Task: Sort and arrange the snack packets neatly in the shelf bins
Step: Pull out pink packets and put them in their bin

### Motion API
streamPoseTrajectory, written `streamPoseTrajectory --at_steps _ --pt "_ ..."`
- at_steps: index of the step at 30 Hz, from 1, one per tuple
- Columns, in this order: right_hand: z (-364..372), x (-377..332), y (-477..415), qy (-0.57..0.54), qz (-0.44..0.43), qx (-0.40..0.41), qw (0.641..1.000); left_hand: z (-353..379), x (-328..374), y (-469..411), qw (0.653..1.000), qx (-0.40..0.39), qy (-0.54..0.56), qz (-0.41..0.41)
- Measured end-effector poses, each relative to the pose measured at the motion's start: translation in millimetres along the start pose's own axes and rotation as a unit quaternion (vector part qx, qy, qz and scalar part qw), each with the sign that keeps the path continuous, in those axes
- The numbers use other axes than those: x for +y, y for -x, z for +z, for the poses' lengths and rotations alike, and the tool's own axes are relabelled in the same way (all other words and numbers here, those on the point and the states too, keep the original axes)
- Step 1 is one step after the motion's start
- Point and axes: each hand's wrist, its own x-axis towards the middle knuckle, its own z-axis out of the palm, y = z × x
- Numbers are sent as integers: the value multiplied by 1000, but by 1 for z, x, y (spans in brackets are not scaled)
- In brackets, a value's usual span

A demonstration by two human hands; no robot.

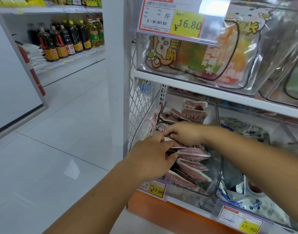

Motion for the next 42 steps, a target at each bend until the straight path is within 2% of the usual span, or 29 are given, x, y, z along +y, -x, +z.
streamPoseTrajectory --at_steps 7,21,24,29,36,42 --pt "-5 3 -17 82 8 19 996 2 0 -5 998 -37 -40 -10" --pt "-1 -8 -26 209 18 97 973 4 -2 -4 999 -27 -29 -12" --pt "-2 -4 -27 165 28 122 978 6 -3 -2 1000 -17 -25 -8" --pt "-18 4 1 -57 18 132 989 7 -2 -1 999 -14 -31 -9" --pt "-6 10 19 -102 5 54 993 6 0 3 1000 8 0 -30" --pt "-11 5 27 -167 38 129 977 9 -1 6 996 55 54 -39"
